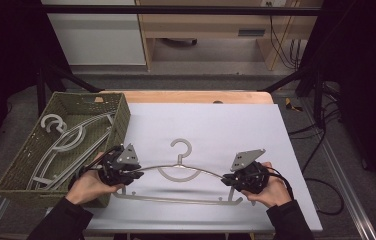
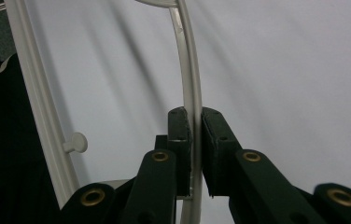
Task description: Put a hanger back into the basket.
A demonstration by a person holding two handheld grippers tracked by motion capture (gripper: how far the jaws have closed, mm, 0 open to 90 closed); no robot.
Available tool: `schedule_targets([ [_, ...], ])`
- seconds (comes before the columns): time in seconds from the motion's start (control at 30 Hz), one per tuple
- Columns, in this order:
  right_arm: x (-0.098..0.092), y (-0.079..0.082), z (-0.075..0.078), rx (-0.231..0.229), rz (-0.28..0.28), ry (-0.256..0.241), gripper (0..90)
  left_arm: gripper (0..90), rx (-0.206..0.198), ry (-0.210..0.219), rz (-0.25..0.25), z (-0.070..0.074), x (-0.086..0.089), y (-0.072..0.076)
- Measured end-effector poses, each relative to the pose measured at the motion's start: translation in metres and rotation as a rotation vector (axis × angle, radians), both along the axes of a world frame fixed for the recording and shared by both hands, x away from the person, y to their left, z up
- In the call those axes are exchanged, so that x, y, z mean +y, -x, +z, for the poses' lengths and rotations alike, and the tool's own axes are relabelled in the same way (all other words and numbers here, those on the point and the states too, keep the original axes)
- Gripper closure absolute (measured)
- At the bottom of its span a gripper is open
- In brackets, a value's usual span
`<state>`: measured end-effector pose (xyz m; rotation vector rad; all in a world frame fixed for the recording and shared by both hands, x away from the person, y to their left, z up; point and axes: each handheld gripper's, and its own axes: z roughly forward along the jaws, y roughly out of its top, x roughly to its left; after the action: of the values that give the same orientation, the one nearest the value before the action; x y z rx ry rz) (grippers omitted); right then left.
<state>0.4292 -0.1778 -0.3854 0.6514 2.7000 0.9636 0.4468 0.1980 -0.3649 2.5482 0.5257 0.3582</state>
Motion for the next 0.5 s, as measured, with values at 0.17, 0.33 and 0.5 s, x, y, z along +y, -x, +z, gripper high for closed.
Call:
schedule_targets([
  [0.17,0.000,-0.002,-0.002,0.004,0.016,0.008,82.7,79.7,0.012,-0.009,-0.017,-0.002,-0.001,0.006],
  [0.33,-0.002,-0.007,-0.004,0.016,0.013,0.006,81.4,81.6,-0.004,0.014,-0.042,-0.002,-0.001,0.013],
  [0.5,-0.006,-0.011,-0.003,0.015,-0.032,-0.018,78.7,82.0,-0.014,0.066,-0.021,-0.002,-0.001,0.020],
])
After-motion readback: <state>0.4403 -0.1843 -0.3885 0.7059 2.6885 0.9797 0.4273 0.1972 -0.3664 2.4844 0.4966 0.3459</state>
